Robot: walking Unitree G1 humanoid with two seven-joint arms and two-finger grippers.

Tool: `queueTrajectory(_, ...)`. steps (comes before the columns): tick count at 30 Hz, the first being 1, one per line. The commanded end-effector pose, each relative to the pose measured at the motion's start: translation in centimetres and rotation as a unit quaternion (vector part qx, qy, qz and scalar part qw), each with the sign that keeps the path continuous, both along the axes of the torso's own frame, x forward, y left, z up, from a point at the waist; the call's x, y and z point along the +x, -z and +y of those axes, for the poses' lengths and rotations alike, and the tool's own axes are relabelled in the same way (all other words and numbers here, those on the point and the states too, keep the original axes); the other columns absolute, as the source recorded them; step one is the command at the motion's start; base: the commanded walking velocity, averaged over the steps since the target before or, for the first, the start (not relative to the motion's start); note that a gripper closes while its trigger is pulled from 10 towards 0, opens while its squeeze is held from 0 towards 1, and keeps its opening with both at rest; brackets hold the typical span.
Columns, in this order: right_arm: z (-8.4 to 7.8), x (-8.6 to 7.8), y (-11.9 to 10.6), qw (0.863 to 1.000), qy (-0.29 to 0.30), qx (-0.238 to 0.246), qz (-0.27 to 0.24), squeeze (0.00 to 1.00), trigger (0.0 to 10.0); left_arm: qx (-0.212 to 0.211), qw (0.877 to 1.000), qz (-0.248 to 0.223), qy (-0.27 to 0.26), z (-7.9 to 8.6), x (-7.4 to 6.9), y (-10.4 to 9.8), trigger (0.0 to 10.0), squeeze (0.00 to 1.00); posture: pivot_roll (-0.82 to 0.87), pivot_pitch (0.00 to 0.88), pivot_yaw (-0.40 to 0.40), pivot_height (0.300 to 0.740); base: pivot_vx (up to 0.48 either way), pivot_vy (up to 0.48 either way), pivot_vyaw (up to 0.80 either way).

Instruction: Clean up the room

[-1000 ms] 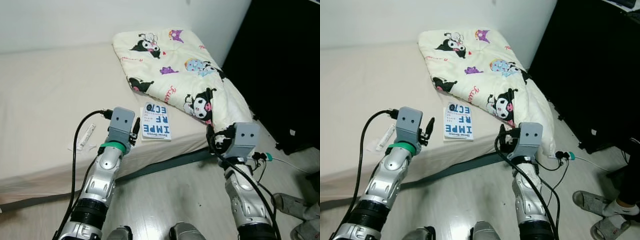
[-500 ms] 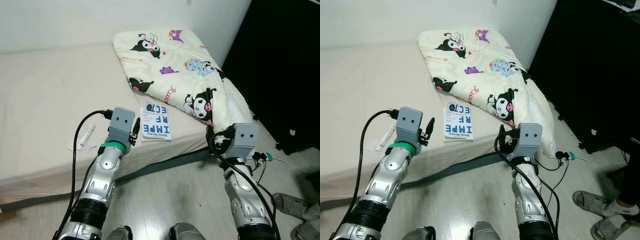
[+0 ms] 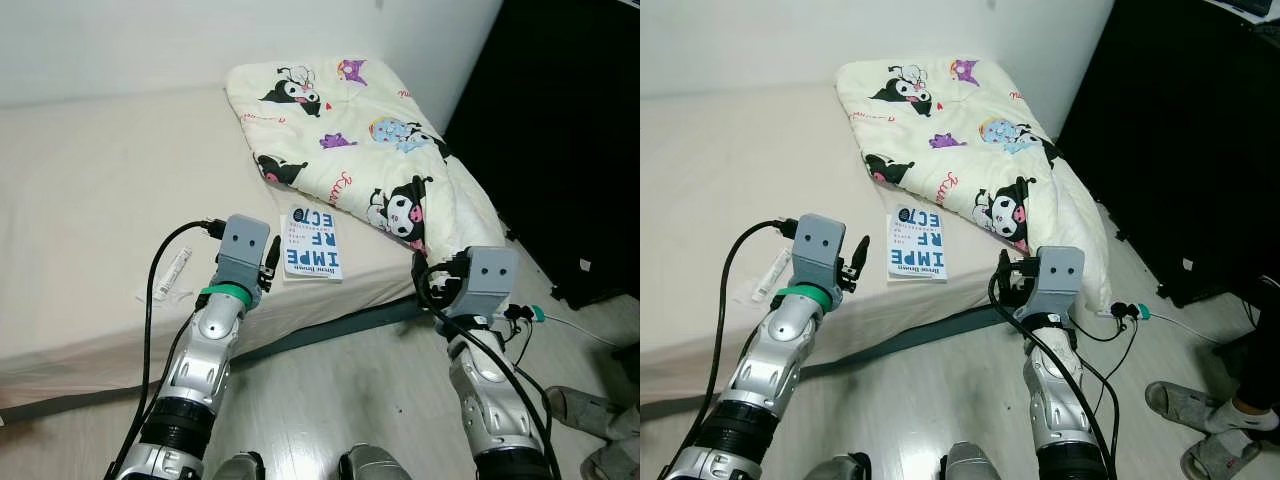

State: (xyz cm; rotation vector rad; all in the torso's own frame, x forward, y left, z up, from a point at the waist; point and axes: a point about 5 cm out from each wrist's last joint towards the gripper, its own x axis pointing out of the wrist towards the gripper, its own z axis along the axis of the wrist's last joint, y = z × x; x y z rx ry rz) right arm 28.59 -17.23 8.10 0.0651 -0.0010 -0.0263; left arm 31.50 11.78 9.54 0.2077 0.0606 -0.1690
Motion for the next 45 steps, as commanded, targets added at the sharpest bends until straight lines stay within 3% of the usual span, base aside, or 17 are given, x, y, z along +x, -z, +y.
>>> queueTrajectory(1,-0.7,-0.7,2.1,0.999,-0.005,-0.009,0.042,0.0,10.0,0.023,0.998,0.047,0.024,-0.1,-1.0,2.7,10.0,0.0,-0.11,0.0,-0.008,0.74,0.0,0.0,0.0)
queueTrajectory(6,-1.5,-1.4,4.0,0.996,-0.018,-0.018,0.081,0.0,10.0,0.046,0.995,0.078,0.027,0.4,-1.7,4.6,10.0,0.0,-0.11,0.0,-0.007,0.74,0.0,0.0,0.0)
queueTrajectory(8,-1.6,-2.4,5.7,0.993,-0.021,-0.022,0.117,0.0,10.0,0.045,0.992,0.113,0.011,1.2,-2.4,6.1,10.0,0.0,-0.11,0.0,-0.008,0.74,0.0,0.0,0.0)
queueTrajectory(12,-1.4,-2.8,6.4,0.991,-0.028,-0.021,0.131,0.0,10.0,0.046,0.989,0.138,-0.001,1.9,-3.0,7.2,10.0,0.0,-0.12,0.0,-0.008,0.74,0.0,0.0,0.0)
queueTrajectory(19,-1.4,-2.5,6.1,0.992,-0.033,-0.027,0.121,0.0,10.0,0.055,0.991,0.125,0.001,2.0,-2.9,7.1,10.0,0.0,-0.11,0.0,-0.014,0.74,0.0,0.0,0.0)
queueTrajectory(32,-2.0,-2.1,5.2,0.996,-0.01,-0.02,0.087,0.0,10.0,0.031,0.992,0.119,-0.003,1.8,-2.3,6.5,10.0,0.0,-0.12,0.0,-0.003,0.74,0.0,0.0,0.0)
queueTrajectory(45,-2.1,-1.9,5.2,0.996,-0.019,-0.007,0.087,0.0,10.0,0.033,0.996,0.084,-0.002,1.3,-1.7,5.5,10.0,0.0,-0.12,0.0,-0.011,0.74,0.0,0.0,0.79)
